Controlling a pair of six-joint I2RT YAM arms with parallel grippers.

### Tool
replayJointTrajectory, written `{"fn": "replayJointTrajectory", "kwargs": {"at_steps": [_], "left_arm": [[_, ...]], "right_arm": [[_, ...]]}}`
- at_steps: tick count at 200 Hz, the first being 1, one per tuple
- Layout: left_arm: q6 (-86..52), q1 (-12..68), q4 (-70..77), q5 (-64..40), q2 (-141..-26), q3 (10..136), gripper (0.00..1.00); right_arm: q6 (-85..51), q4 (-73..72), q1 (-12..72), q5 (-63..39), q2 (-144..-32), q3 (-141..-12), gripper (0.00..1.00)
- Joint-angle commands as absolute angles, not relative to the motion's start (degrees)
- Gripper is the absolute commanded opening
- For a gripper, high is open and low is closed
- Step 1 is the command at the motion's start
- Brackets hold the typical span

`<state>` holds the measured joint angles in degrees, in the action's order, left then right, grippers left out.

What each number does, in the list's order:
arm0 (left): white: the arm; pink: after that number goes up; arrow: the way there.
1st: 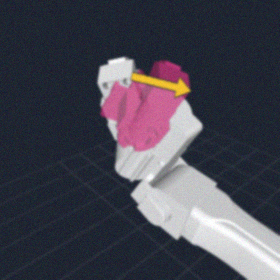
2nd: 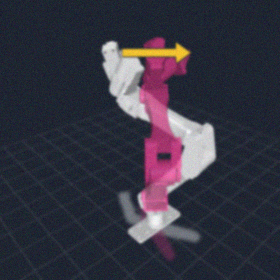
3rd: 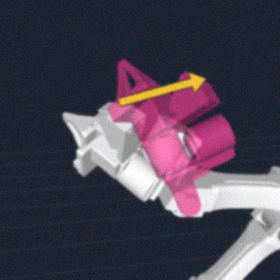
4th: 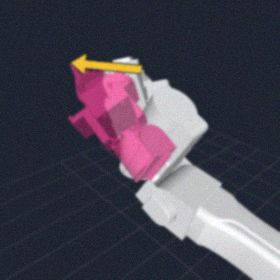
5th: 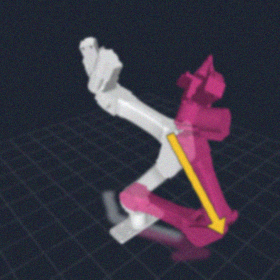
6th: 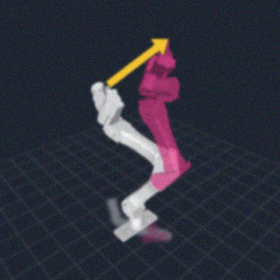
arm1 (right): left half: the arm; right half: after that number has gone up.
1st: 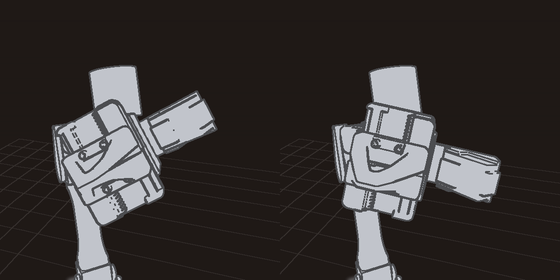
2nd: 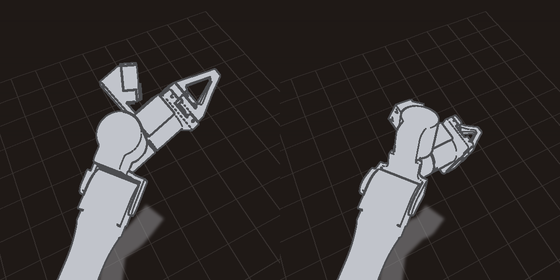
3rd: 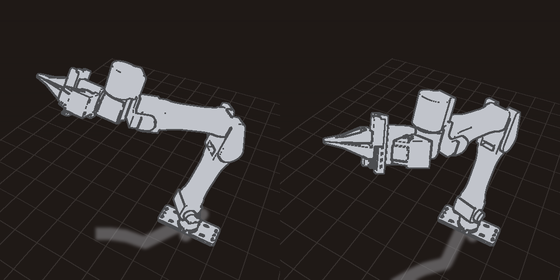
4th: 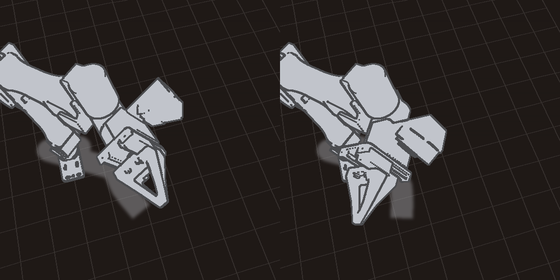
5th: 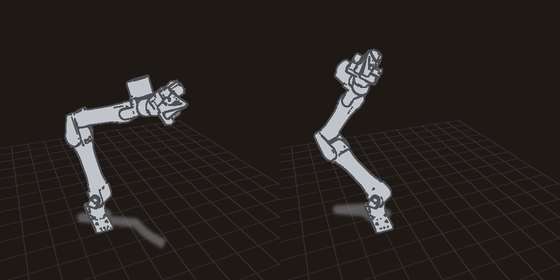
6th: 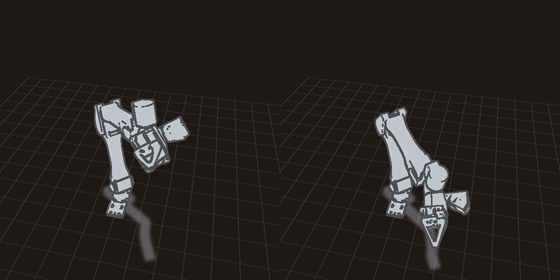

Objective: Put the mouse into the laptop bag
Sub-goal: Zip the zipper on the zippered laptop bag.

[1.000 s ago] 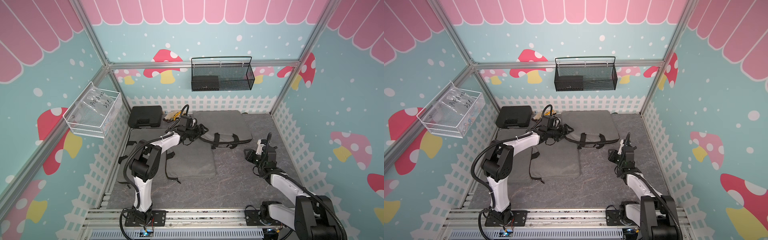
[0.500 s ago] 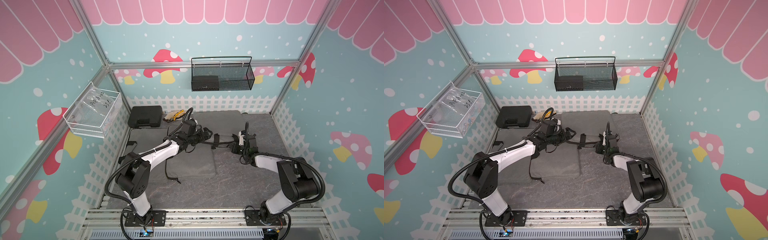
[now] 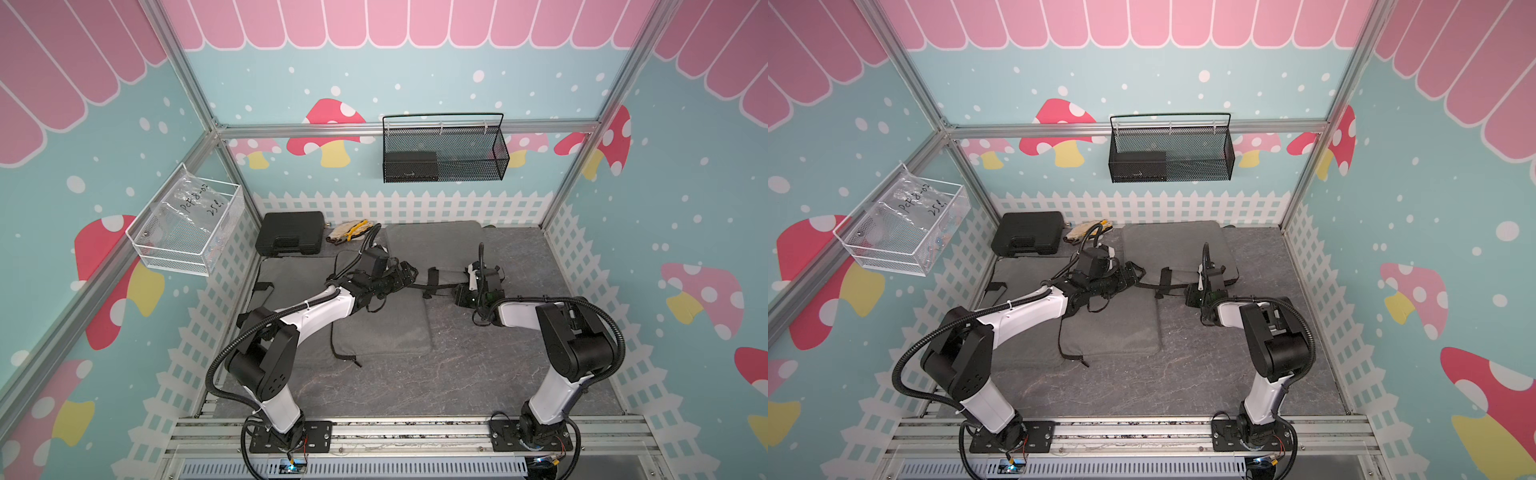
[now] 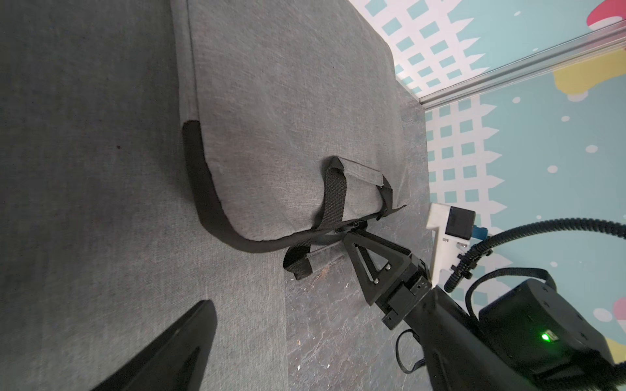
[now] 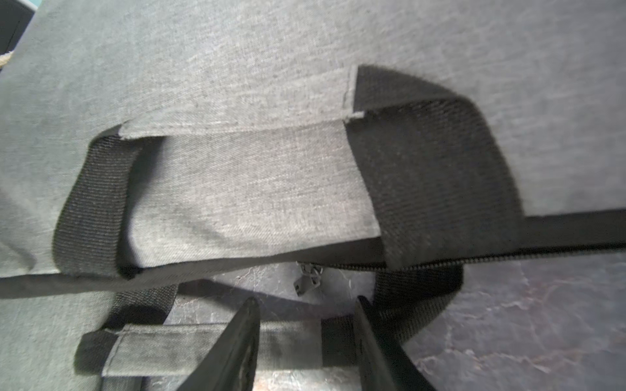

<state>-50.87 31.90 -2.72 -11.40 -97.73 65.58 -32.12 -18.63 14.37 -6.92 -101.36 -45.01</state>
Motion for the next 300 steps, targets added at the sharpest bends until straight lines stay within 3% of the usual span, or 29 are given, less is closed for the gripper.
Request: {"fn": "replayJointTrajectory", "kwargs": {"at_steps": [1, 105, 148, 220, 248, 278, 300], "left_arm": [[-52.12, 31.79, -1.03, -11.44, -97.29, 64.87, 0.97], [-53.34, 31.74, 0.65, -12.08, -97.82, 64.1, 0.96], [-53.88, 31.8, 1.49, -12.93, -98.62, 64.12, 0.96], [-54.73, 31.86, 2.69, -13.58, -99.32, 63.38, 0.96], [-54.93, 32.45, 2.81, -13.54, -99.32, 63.06, 0.96], [-55.27, 33.67, 3.17, -13.01, -99.4, 62.81, 0.96], [-56.52, 34.95, 4.64, -12.34, -99.09, 61.62, 0.96]], "right_arm": [[-31.46, -19.11, 15.05, -6.37, -102.86, -46.4, 0.48], [-31.47, -18.77, 15.64, -6.6, -104.52, -47.18, 0.47], [-31.38, -17.28, 16.18, -4.64, -105.34, -48.55, 0.39], [-31.37, -15.02, 17.55, -0.36, -108.19, -53.39, 0.35], [-31.73, -13.48, 18.15, 1.53, -110.7, -54.92, 0.23], [-31.9, -13.0, 18.37, 2.9, -109.34, -53.9, 0.04], [-31.93, -12.34, 18.62, 2.9, -105.52, -52.56, 0.0]]}}
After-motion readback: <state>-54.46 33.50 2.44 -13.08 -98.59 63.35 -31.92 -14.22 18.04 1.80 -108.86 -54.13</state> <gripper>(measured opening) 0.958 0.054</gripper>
